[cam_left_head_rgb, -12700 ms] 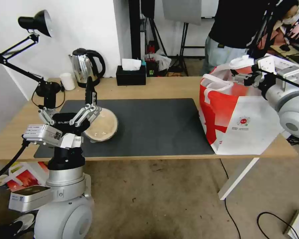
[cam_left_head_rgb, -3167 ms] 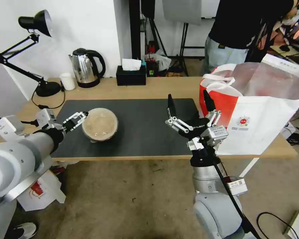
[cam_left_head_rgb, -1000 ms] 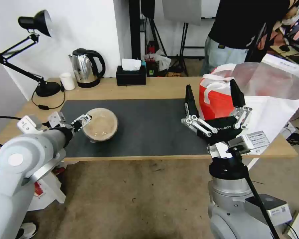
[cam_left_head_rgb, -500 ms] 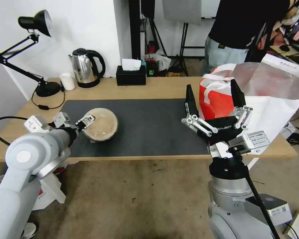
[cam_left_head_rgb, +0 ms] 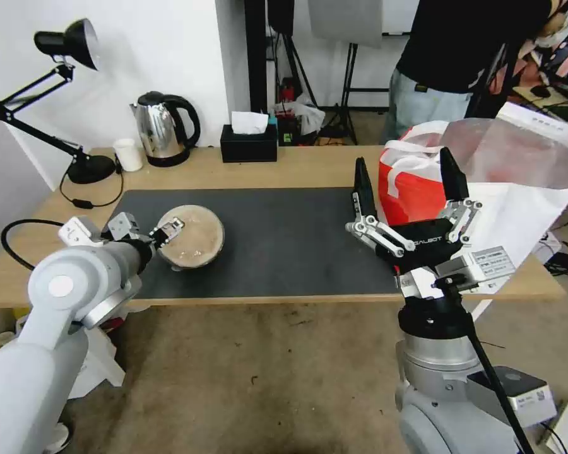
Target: Pick up the trash from the table and place it into the takeout bag.
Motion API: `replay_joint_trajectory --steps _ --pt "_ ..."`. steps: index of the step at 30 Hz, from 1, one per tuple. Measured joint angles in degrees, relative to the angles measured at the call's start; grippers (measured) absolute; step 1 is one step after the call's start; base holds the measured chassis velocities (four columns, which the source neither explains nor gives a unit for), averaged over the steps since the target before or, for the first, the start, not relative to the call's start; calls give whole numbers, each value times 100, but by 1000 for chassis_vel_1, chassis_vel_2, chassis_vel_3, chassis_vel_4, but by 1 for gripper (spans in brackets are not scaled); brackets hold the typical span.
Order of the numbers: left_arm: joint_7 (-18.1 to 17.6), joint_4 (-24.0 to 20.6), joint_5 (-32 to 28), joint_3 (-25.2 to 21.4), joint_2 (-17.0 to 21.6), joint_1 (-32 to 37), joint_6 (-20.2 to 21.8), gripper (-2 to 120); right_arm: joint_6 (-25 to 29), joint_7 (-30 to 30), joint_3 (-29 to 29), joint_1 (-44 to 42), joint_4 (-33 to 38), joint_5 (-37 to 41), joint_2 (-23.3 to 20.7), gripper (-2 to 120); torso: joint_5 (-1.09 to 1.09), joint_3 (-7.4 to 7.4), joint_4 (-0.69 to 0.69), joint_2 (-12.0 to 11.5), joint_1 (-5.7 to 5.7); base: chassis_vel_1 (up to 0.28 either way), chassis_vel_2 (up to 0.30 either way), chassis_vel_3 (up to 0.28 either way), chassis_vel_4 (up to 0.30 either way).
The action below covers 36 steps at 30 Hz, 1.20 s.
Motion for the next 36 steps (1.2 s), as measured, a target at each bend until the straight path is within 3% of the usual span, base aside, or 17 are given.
replay_joint_trajectory --steps 16,24,28,36 --pt "39 114 49 112 -77 -94 -7 30 1 15 -16 98 -108 23 2 100 0 0 0 0 0 0 0 0 0" --pt "44 62 56 101 -31 -96 -10 19 -2 20 -45 156 -146 30 17 100 0 0 0 0 0 0 0 0 0" --pt "44 -1 59 64 25 -91 -20 2 -28 21 -56 175 -144 108 18 100 0 0 0 0 0 0 0 0 0" --pt "44 -8 66 45 33 -73 -26 0 -60 21 -81 166 -120 152 17 100 0 0 0 0 0 0 0 0 0"
